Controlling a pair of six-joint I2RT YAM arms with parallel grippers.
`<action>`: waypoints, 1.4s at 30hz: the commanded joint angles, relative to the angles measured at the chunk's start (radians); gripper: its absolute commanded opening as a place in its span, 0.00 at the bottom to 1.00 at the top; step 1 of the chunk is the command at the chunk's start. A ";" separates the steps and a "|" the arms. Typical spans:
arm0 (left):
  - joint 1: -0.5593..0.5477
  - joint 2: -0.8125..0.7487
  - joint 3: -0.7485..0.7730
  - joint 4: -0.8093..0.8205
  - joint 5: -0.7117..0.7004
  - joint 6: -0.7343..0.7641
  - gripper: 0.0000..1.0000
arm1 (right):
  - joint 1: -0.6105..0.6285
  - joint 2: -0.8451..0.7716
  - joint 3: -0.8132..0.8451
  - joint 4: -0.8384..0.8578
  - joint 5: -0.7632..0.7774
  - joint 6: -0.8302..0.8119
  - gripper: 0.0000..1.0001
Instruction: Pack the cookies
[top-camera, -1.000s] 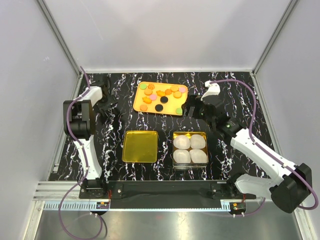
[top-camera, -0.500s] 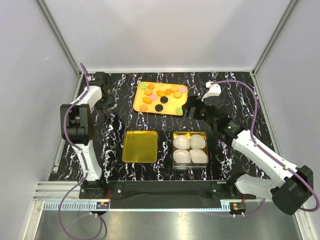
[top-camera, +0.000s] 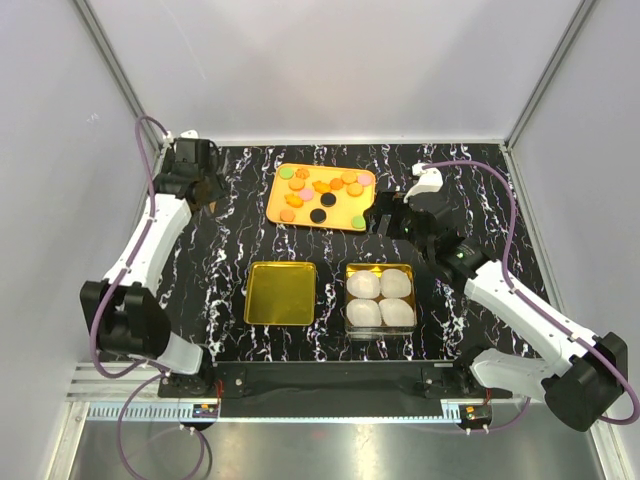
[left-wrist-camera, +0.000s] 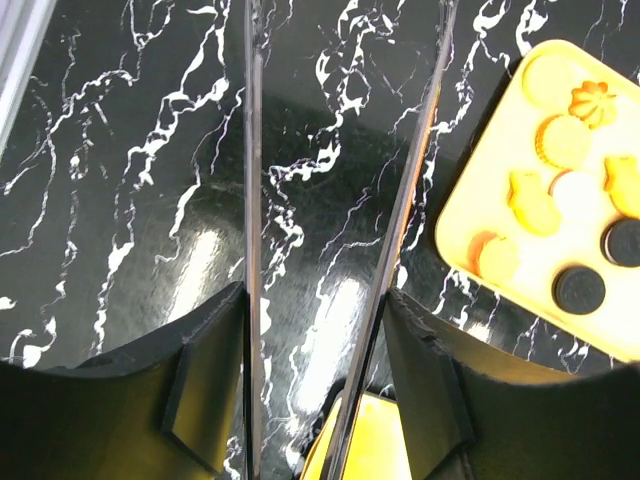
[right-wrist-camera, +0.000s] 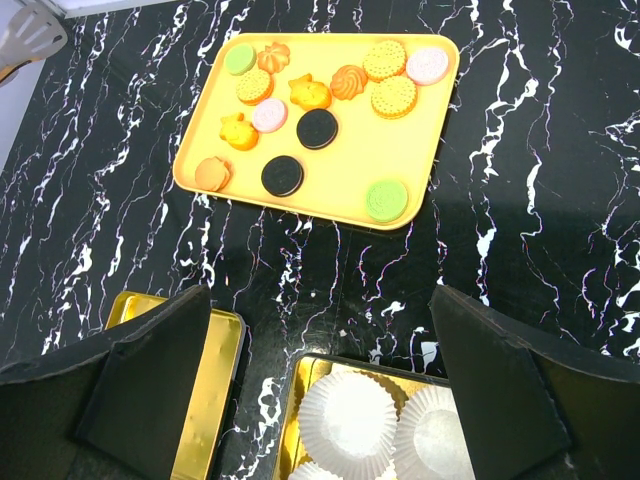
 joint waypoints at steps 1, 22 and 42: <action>-0.031 -0.066 -0.012 -0.016 0.035 0.040 0.58 | 0.001 -0.007 0.003 0.042 -0.011 -0.007 1.00; -0.373 -0.094 -0.030 -0.111 0.078 0.089 0.52 | -0.001 0.022 0.016 0.034 0.028 -0.020 1.00; -0.389 0.012 -0.055 -0.110 0.012 0.144 0.52 | 0.001 0.014 0.005 0.041 0.031 -0.023 1.00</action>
